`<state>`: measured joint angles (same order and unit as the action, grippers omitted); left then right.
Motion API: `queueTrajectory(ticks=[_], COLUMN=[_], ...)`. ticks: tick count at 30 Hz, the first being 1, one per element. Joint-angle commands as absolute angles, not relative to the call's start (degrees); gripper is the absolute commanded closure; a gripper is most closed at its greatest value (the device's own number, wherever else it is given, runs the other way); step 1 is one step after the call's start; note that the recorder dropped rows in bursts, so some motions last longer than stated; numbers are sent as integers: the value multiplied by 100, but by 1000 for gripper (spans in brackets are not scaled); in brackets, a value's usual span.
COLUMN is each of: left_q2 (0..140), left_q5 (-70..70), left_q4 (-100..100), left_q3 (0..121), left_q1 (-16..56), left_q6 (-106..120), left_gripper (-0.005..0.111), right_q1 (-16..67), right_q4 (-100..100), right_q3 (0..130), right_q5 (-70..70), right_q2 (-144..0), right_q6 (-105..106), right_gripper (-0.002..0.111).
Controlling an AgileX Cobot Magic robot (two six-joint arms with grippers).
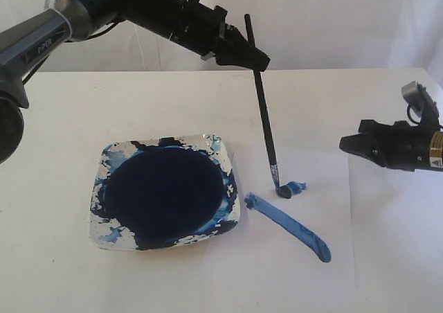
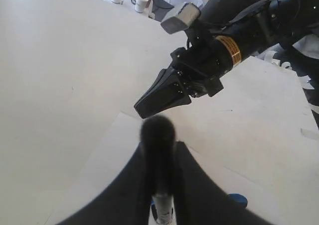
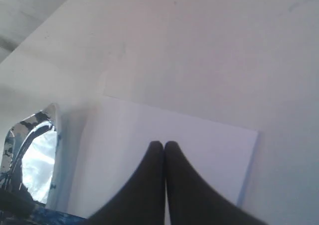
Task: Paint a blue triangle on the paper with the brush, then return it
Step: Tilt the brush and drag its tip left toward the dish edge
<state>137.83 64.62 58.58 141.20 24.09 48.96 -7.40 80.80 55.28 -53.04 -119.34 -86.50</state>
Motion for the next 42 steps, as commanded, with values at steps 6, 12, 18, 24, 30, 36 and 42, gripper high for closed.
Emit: queueTrajectory(ticks=[6,12,18,24,30,36,42], left_q2=[13595,13595,13424,13199,13190,13058,12859], left_q5=[6996,6996,6996,6996,6996,6996,6996], left_q4=[5274,4922,4520,4459,4306,3994,3904], left_q3=[14060,14060,14060,14047,13671,13644,13644], left_q1=[2401,2401,2401,2401,2401,2401,2401], left_q6=[4384,4105,3900,3528,3089,2834,2551], left_gripper=[107,107,107,107,107,107,107], right_q1=[-738,-738,-498,211,285,285,285], right_q4=[7974,7974,8486,9539,9602,9602,9602], right_q3=[5528,5528,5757,5997,5997,5997,5997], right_q5=[-5435,-5369,-5299,-3278,-2680,-2616,-2532], right_q2=[-12465,-12477,-12336,-12010,-11938,-11940,-11940], right_q6=[-8738,-8738,-8750,-9340,-9449,-9449,-9449], right_gripper=[108,108,108,108,108,108,108])
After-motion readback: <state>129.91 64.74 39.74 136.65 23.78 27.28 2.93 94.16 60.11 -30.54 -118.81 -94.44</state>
